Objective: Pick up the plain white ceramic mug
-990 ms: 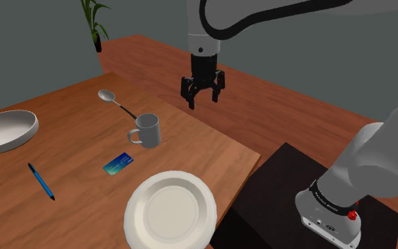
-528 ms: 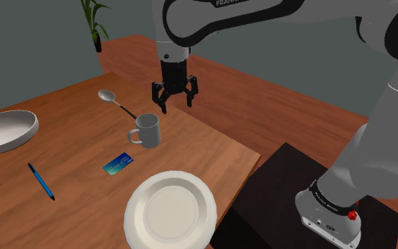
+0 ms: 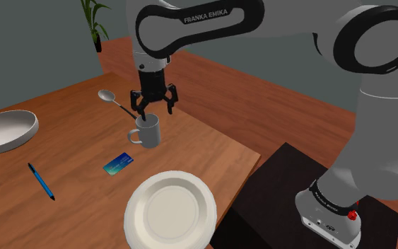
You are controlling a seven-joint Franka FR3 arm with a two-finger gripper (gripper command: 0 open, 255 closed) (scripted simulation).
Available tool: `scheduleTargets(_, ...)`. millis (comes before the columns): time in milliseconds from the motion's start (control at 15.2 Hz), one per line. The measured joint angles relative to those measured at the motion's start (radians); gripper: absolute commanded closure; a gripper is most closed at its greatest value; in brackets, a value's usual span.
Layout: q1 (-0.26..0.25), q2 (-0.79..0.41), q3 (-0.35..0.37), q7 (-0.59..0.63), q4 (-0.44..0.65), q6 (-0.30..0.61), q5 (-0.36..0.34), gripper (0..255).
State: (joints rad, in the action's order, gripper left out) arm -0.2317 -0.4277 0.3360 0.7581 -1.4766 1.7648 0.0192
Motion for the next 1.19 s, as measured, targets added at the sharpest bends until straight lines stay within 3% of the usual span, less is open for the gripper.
scheduleTargets(330, -0.001, -0.016, -0.003, -0.003, -0.043, 0.058, -0.004, 0)
scheduleTargets(396, 0.0, -0.016, -0.003, -0.004, -0.047, 0.062, -0.004, 255)
scheduleTargets(1188, 0.001, -0.01, -0.002, -0.003, -0.044, 0.054, -0.002, 255)
